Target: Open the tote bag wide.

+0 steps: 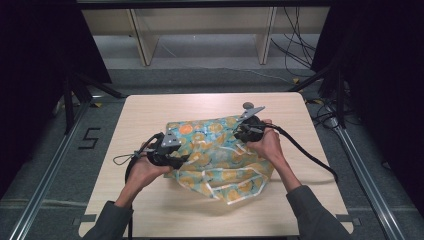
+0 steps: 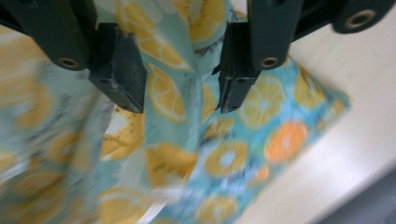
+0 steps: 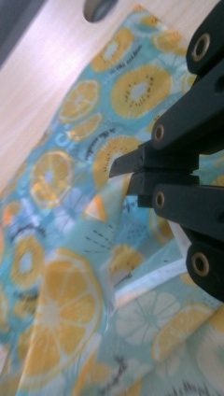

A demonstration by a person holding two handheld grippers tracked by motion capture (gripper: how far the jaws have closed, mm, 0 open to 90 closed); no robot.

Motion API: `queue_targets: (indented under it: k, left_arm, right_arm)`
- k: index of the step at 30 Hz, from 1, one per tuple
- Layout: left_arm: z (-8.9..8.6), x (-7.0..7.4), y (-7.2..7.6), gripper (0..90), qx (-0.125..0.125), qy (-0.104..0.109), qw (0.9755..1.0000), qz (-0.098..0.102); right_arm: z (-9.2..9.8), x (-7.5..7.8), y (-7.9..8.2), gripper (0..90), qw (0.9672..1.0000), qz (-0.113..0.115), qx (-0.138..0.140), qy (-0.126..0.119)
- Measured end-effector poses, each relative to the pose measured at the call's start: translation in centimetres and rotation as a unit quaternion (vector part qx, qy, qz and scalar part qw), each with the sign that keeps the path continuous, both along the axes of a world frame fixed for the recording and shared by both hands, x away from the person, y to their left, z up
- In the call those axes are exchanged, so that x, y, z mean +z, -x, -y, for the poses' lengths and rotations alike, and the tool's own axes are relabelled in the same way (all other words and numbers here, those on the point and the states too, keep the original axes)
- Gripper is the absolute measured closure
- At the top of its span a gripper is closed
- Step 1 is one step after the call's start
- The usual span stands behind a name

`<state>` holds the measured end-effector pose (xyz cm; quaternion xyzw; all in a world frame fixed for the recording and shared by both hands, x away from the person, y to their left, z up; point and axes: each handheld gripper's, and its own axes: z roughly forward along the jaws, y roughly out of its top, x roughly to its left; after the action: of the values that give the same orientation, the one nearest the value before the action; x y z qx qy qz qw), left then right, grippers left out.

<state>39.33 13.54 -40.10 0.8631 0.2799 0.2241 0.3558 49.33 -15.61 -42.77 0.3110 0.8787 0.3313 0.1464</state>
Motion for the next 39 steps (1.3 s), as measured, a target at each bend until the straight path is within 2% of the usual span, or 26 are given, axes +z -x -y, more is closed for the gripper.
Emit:
queue_targets:
  k: [2,4,6,7,8,9,10,11,13,14,15,16,17,18,20,24,25,28,29,31,32,34,36,37,38,39]
  left_arm:
    - [1.3,1.5,1.2,50.1,-0.020,-0.002,0.9997,0.015]
    - [3.0,2.0,1.8,52.7,-0.033,-0.021,0.9988,0.029]
    - [4.6,1.2,2.0,57.1,-0.055,-0.026,0.9979,0.021]
    - [5.4,0.8,2.3,58.5,-0.066,-0.032,0.9971,0.021]
    - [6.1,0.3,2.7,60.8,-0.085,-0.047,0.9951,0.015]
    - [6.8,-0.3,3.0,61.6,-0.099,-0.052,0.9938,0.006]
    - [7.4,-0.9,3.1,62.4,-0.104,-0.054,0.9931,-0.002]
    - [7.8,-1.6,3.0,63.1,-0.101,-0.061,0.9929,-0.013]
    - [8.0,-2.8,2.1,62.2,-0.088,-0.100,0.9907,-0.029]
    - [7.9,-3.4,1.6,61.6,-0.076,-0.126,0.9887,-0.028]
    - [7.8,-4.0,1.1,61.3,-0.062,-0.154,0.9860,-0.021]
    - [7.6,-4.5,0.7,59.9,-0.052,-0.177,0.9827,-0.018]
    - [7.4,-5.1,0.4,58.1,-0.042,-0.175,0.9834,-0.023]
    - [7.1,-5.6,0.2,55.0,-0.038,-0.178,0.9828,-0.031]
    - [6.8,-6.4,0.3,47.7,-0.027,-0.189,0.9813,-0.025]
    - [6.1,-7.4,0.4,36.1,-0.012,-0.202,0.9787,-0.035]
    - [6.0,-7.7,0.3,35.8,-0.013,-0.207,0.9775,-0.036]
    - [5.8,-8.3,0.2,40.5,-0.023,-0.211,0.9765,-0.038]
    - [5.8,-8.4,0.1,45.8,-0.023,-0.211,0.9766,-0.033]
    - [5.5,-8.3,0.0,60.4,-0.018,-0.201,0.9792,-0.023]
    - [5.2,-8.1,-0.1,68.0,-0.019,-0.193,0.9809,-0.020]
    - [4.8,-7.6,-0.2,82.4,-0.019,-0.171,0.9849,-0.015]
    - [4.4,-6.8,-0.1,87.4,-0.025,-0.143,0.9892,-0.019]
    - [4.1,-6.4,-0.2,88.1,-0.033,-0.131,0.9906,-0.023]
    - [3.9,-6.1,-0.2,88.4,-0.030,-0.103,0.9940,-0.023]
    - [3.6,-5.5,-0.3,88.7,-0.027,-0.089,0.9953,-0.025]
  right_arm:
    - [-0.2,-0.7,-0.5,90.0,0.9998,-0.007,0.001,0.016]
    - [-0.7,-1.3,-0.6,90.0,0.9998,-0.015,-0.007,0.014]
    - [-0.8,-1.5,-0.5,90.0,0.9996,-0.017,-0.002,0.024]
    - [-0.9,-1.7,-0.5,90.0,0.9997,-0.013,-0.009,0.019]
    - [-0.9,-1.7,-0.5,90.0,0.9996,-0.016,-0.013,0.019]
    - [-0.7,-1.5,-0.7,90.0,0.9994,-0.016,-0.010,0.028]
    - [-0.7,-1.6,-0.8,90.0,0.9995,-0.014,-0.016,0.022]
    - [-0.6,-1.5,-1.0,90.0,0.9992,-0.020,-0.013,0.032]
    - [-0.7,-1.7,-1.2,90.0,0.9991,-0.026,-0.014,0.030]
    - [-0.9,-1.8,-1.2,90.0,0.9992,-0.017,-0.023,0.029]
    - [-0.8,-1.6,-1.0,90.0,0.9991,-0.024,-0.019,0.030]
    - [-0.7,-1.7,-1.0,90.0,0.9992,-0.019,-0.008,0.034]
    - [-0.8,-1.7,-0.8,90.0,0.9993,-0.020,-0.012,0.028]
    - [-0.7,-1.6,-0.7,90.0,0.9991,-0.027,-0.011,0.031]
    - [-0.6,-1.7,-0.7,90.0,0.9994,-0.022,-0.011,0.024]
    - [-0.4,-1.7,-0.6,89.6,0.9991,-0.032,-0.009,0.028]
    - [-0.5,-2.0,-0.5,89.2,0.9993,-0.031,-0.009,0.019]
    - [-0.5,-2.1,-0.3,87.6,0.9993,-0.032,-0.007,0.020]
    - [-0.5,-2.0,-0.2,86.8,0.9990,-0.035,-0.003,0.026]
    - [-0.5,-2.0,-0.2,85.0,0.9989,-0.040,0.000,0.024]
    - [-0.5,-2.0,0.1,83.9,0.9989,-0.043,-0.011,0.017]
    - [-0.1,-1.8,0.1,78.0,0.9992,-0.034,0.001,0.019]
    - [0.0,-1.2,0.6,70.7,0.9986,-0.050,-0.012,0.012]
    - [0.2,-0.9,0.9,69.0,0.9988,-0.048,-0.011,-0.003]
    - [0.3,-0.6,1.1,65.9,0.9992,-0.035,-0.017,-0.008]
    - [0.7,0.0,1.5,62.8,0.9990,-0.038,-0.014,-0.018]
